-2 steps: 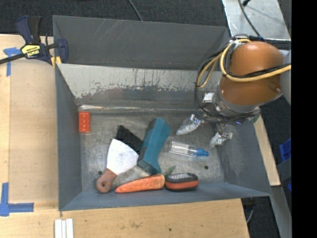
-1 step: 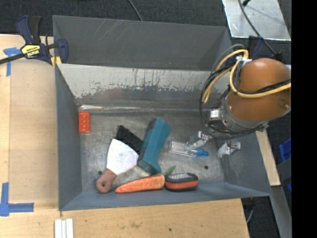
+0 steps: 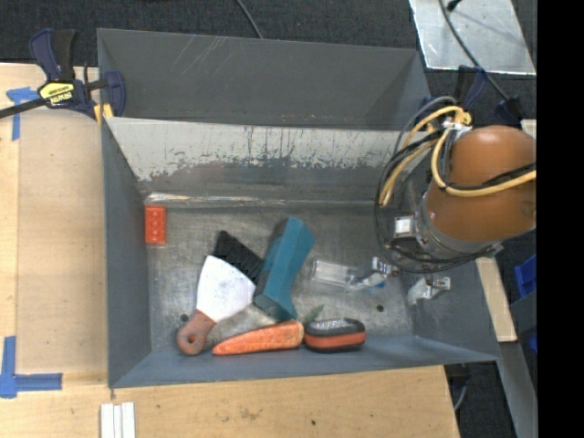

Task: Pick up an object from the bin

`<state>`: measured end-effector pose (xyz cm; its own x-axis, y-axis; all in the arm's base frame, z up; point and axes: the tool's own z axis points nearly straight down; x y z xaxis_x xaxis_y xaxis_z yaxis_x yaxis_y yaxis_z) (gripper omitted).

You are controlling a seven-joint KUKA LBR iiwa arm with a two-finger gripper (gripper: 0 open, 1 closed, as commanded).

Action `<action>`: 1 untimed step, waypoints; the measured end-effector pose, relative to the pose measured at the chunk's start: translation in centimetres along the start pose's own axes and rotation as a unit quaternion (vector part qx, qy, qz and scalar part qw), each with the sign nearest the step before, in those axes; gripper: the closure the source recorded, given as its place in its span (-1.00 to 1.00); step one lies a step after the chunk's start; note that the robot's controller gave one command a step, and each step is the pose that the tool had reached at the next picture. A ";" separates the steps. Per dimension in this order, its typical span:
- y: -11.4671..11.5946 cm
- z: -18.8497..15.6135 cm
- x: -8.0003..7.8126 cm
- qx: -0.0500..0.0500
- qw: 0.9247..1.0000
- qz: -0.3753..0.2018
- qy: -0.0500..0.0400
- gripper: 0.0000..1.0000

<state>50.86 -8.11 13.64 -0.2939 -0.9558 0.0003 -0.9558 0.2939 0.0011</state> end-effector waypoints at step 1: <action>-1.0 0.7 -1.1 0.002 0.999 -0.040 -0.001 -1.00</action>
Offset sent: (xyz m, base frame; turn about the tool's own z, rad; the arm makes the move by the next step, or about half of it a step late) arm 0.0573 0.0104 -0.0664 -0.3702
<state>52.14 -7.39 12.89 -0.2176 -0.9760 -0.0014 -0.9760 0.2176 -0.0031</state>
